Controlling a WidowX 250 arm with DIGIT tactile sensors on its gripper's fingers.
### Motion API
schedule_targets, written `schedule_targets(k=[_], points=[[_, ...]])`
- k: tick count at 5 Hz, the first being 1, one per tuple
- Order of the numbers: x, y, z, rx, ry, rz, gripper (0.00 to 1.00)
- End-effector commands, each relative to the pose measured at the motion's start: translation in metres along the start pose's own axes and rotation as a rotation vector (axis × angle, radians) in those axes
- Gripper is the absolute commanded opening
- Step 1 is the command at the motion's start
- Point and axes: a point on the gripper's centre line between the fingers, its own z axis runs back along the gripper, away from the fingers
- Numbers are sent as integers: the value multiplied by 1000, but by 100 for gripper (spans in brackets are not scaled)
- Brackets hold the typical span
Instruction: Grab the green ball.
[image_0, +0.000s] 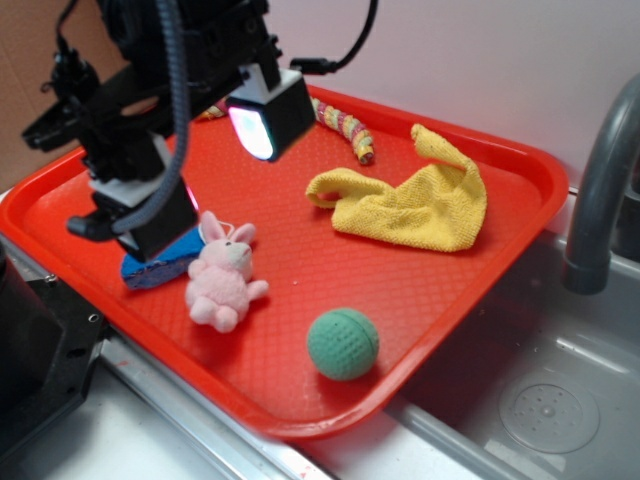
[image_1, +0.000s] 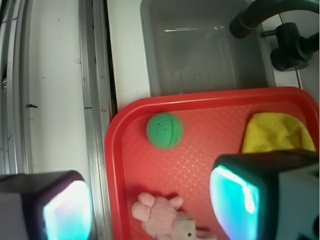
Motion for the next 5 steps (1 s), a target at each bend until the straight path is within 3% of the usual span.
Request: schedule_targets(k=[1, 3, 5], points=[[-9, -4, -28, 5, 20, -22, 100], [-7, 6, -87, -63, 55, -29, 100], [-2, -6, -136, -78, 61, -46, 100]])
